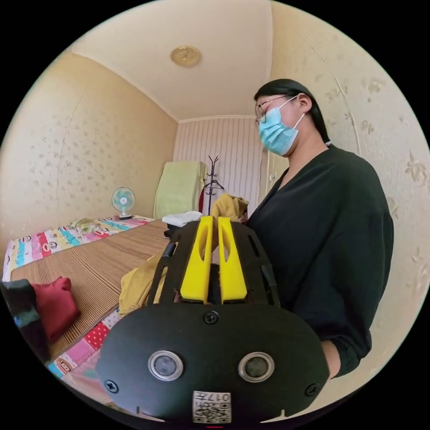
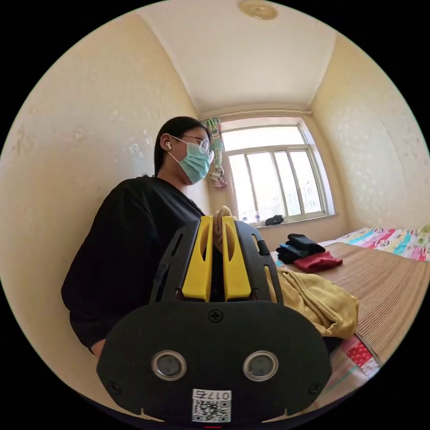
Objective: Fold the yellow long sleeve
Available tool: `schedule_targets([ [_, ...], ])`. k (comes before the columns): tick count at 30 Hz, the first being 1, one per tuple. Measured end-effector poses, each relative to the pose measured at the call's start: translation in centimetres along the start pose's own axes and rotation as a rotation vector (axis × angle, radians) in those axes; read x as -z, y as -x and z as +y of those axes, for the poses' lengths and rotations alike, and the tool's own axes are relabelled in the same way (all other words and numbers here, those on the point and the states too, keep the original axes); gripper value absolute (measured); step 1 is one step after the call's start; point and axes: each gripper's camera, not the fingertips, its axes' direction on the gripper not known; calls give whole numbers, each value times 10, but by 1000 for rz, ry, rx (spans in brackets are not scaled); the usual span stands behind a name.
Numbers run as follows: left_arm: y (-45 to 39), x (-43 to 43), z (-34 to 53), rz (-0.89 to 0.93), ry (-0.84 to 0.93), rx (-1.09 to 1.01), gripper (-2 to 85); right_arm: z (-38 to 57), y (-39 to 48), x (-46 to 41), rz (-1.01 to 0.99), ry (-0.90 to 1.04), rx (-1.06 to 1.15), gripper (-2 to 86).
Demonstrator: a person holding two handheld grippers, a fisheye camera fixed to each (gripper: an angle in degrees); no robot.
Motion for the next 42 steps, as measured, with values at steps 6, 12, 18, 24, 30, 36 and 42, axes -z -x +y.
schedule_targets([
  [6,-26,25,-1,-32,-1,-63,-3,-25,68,-38,68,174,159,24],
  [12,-31,36,-3,35,-85,-134,-3,-32,106,-67,90,233,274,24],
  [18,20,19,9,-43,51,37,1,-10,63,-88,300,292,142,27],
  [24,146,-3,63,-134,47,404,10,33,-143,-118,543,363,-296,38],
  [30,296,-26,155,-484,307,947,81,123,-351,-154,874,594,-733,82],
  [36,301,-7,204,-332,317,1181,151,164,-325,-147,740,421,-850,111],
  [42,300,-42,295,250,340,1515,206,199,-299,-157,691,454,-913,127],
])
